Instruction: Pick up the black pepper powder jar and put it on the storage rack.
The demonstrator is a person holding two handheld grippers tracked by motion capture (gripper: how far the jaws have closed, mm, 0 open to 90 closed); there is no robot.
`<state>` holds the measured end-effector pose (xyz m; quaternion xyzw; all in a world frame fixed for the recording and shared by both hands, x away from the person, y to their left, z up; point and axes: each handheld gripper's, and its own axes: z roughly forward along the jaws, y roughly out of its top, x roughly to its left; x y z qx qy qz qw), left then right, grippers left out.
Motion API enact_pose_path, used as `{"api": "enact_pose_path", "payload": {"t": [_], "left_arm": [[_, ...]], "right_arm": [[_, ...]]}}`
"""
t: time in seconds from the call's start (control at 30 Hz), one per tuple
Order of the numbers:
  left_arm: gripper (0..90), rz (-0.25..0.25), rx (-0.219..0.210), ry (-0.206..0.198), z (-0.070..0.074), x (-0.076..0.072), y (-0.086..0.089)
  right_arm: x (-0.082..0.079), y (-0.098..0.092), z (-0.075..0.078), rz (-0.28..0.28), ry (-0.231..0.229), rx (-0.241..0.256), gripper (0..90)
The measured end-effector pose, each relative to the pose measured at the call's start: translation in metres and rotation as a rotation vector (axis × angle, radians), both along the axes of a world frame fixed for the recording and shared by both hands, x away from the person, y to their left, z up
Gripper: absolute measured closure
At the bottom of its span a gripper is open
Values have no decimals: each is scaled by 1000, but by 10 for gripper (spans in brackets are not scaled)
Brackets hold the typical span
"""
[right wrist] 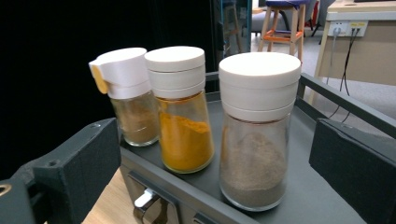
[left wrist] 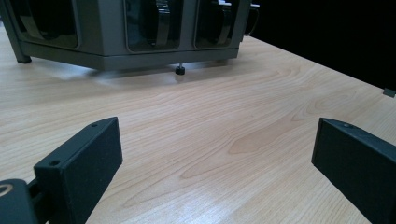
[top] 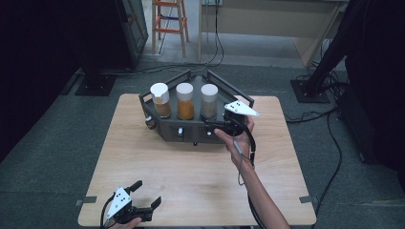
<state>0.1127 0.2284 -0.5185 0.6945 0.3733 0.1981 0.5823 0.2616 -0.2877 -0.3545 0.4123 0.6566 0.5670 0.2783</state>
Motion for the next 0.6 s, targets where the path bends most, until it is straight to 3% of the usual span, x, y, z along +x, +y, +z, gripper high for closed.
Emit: {"api": "enact_pose_path", "payload": {"t": [0.6], "left_arm": [[16,-2,5,-1,0,0,0]], "right_arm": [[-20,-8,-11,33,-11,15,21]]}}
